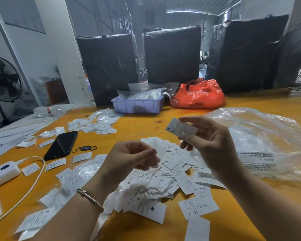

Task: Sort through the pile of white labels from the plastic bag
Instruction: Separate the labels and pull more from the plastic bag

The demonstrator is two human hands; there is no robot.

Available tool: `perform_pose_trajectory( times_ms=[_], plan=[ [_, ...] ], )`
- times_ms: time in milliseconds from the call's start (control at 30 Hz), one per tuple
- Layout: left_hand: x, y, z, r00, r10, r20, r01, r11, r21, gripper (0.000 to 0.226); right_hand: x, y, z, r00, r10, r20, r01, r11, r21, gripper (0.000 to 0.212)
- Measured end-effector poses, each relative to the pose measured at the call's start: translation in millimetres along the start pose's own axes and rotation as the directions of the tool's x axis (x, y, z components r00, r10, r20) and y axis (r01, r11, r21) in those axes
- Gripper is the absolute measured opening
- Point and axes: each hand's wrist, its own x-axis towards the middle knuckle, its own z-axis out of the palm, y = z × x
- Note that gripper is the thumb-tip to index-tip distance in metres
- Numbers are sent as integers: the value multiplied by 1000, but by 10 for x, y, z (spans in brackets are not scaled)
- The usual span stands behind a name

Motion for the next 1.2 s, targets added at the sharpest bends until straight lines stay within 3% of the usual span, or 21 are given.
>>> perform_pose_trajectory(
  times_ms=[100, 333, 500, 1000, 1200],
  plan=[
    [-2, 18, -19, 1000, 9, -29, -11, 997, -74, 20, -29, -72, 19, 999, -51, -5, 51, 998, 46, 38],
    [-12, 28, -16, 999, 27, -24, -29, 996, -79, 23, -79, -121, 83, 986, -163, 31, 165, 956, -244, 39],
    [-8, 22, -9, 999, 31, -24, -32, 998, -54, 25, -80, -81, 87, 984, -180, 9, 172, 926, -336, 36],
    [-1, 10, -5, 994, 98, -51, -98, 995, 10, 23, -57, -26, 92, 994, -94, 61, 111, 886, -449, 27],
    [-1, -13, 9, 991, 126, -33, -123, 988, 92, 24, -69, -16, 99, 978, -77, 194, 173, 817, -550, 19]
  ],
)
